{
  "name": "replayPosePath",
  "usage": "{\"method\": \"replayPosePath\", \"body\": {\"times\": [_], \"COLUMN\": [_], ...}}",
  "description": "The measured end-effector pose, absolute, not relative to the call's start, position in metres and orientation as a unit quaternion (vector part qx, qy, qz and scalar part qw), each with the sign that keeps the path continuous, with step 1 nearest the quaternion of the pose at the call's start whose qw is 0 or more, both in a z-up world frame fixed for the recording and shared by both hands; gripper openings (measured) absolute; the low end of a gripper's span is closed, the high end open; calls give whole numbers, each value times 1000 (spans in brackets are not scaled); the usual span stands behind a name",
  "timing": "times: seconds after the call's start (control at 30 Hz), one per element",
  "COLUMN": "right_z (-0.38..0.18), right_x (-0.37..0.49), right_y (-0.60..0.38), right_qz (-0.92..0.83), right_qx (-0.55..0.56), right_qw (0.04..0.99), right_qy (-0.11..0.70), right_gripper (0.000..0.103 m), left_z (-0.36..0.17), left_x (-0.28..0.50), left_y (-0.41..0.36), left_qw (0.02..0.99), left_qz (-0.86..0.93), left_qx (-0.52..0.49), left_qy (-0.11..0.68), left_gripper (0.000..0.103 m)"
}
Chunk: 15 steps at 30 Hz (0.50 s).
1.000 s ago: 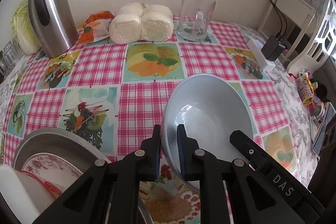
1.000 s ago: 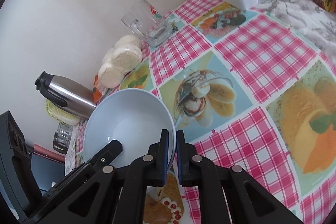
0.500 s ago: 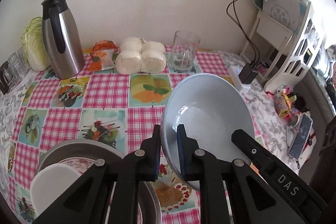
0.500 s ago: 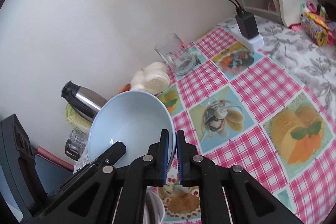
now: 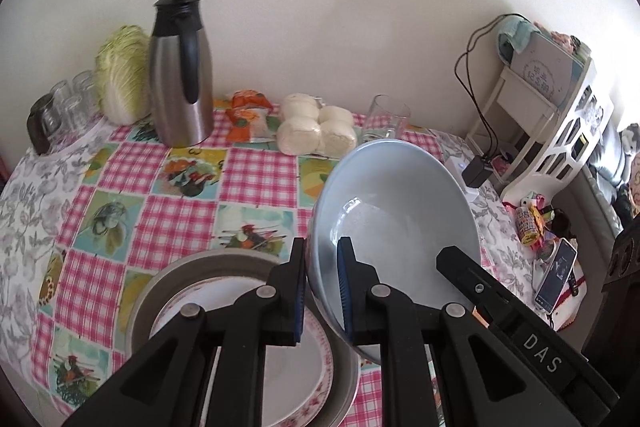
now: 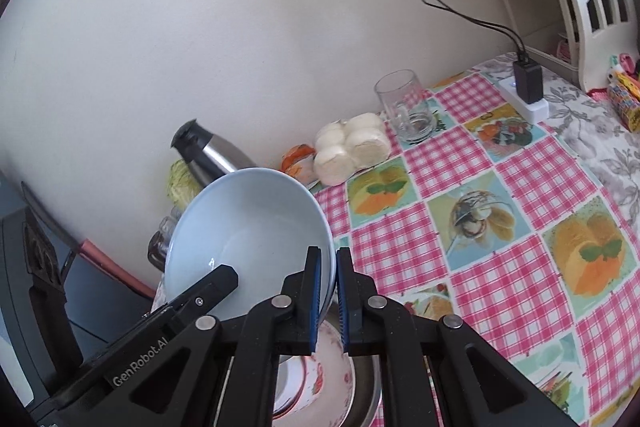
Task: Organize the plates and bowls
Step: 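Lift the round bowl with both tools and carry it over the basin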
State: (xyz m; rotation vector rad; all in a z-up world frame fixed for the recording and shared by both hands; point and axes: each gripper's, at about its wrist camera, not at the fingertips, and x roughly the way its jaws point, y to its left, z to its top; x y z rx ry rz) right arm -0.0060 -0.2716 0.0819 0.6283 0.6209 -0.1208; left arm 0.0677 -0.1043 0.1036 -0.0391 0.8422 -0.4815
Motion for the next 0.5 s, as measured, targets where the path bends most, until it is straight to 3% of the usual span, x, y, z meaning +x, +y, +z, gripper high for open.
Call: {"method": "replayPosePath", "body": {"times": [0.5], "right_z": [59], "right_x": [-2], "right_y": [-198], "right_qz": [-13], "right_qx": [261], "right_qw": [895], "right_qy": [362], "right_gripper": [10], "left_z": [71], "left_x": [56], "left_y": [-24], "left_qw": [869], "left_qz": [-196], "left_qx": [-83], "left_qy": [448], "left_gripper": [15]}}
